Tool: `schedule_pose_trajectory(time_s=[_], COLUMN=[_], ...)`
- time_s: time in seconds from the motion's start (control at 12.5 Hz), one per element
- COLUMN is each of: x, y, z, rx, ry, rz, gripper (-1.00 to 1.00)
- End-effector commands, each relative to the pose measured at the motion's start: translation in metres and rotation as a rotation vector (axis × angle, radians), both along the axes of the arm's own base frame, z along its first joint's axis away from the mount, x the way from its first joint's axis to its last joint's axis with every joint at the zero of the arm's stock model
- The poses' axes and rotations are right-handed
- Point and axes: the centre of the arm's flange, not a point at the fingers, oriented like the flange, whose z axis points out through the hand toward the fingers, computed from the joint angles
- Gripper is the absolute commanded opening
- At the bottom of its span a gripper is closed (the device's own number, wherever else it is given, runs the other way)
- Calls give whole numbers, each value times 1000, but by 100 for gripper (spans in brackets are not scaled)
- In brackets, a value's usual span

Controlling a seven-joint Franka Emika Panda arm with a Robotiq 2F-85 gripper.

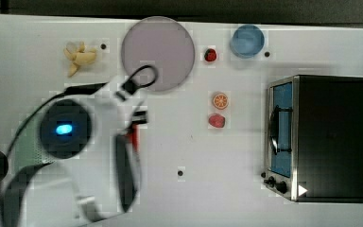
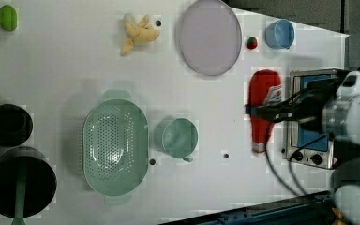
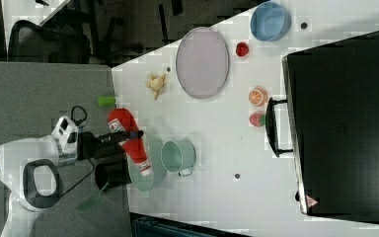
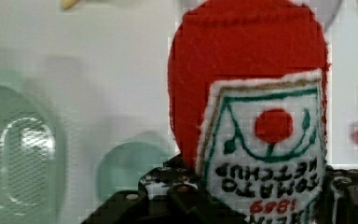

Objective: Pick Ketchup from the table and place it in strainer.

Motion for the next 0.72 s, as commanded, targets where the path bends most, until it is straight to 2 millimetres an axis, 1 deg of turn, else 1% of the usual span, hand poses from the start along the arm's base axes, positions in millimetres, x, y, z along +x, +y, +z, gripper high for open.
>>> schedule_pose_trajectory(time_s=[0.08, 0.24, 0.4, 0.56, 0.72], x=[-32, -50, -66, -72, -74], y=[72, 110, 145, 176, 198], z=[-25, -32, -45, -59, -78], rx=[-5, -3, 18, 89, 171], ry=[60, 71, 78, 63, 64], rz=[-156, -214, -244, -292, -335], gripper=[25, 25, 25, 25, 25])
